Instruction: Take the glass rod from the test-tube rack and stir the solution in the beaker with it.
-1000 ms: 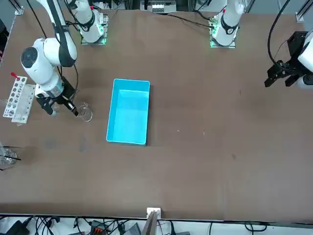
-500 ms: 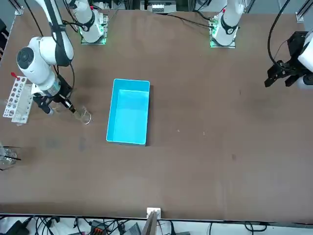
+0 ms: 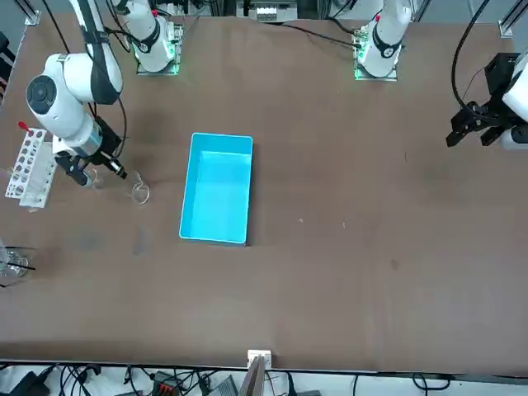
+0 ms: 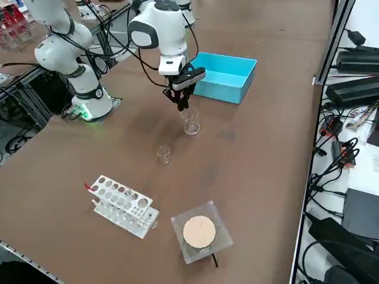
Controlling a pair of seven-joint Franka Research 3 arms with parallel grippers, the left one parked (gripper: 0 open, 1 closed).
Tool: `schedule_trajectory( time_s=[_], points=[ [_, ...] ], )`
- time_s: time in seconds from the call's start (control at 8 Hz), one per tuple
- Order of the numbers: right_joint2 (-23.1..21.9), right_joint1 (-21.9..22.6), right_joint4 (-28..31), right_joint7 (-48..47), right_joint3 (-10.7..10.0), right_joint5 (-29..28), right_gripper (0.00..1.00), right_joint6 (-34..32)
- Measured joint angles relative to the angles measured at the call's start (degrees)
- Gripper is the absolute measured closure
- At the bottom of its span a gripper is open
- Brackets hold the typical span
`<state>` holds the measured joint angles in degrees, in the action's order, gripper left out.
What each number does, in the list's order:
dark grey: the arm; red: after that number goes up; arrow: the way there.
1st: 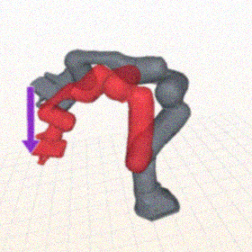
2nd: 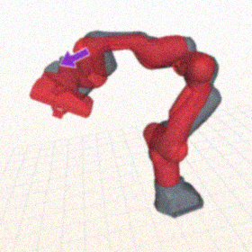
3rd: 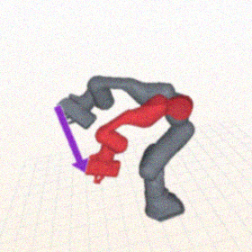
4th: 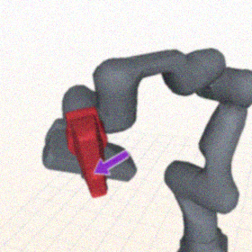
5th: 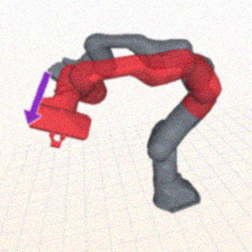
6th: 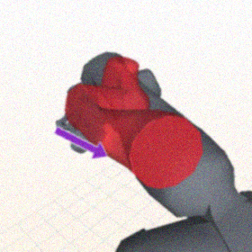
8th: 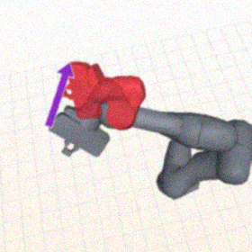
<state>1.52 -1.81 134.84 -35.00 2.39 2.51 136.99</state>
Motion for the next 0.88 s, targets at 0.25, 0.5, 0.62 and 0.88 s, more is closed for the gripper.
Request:
schedule_trajectory(
  time_s=[0.25, 0.5, 0.62, 0.88],
  points=[
    [0.15, 0.57, 0.00, -0.60, 0.17, -0.01, 0.94, 0.01],
    [0.34, 1.80, -0.02, -3.21, 0.43, -0.03, 0.94, 0.50],
    [0.33, 1.98, -0.07, -4.74, 0.44, -0.08, 0.94, 1.36],
    [0.73, 2.00, -0.10, -7.52, 0.44, -0.13, 0.94, 4.33]
  ],
)
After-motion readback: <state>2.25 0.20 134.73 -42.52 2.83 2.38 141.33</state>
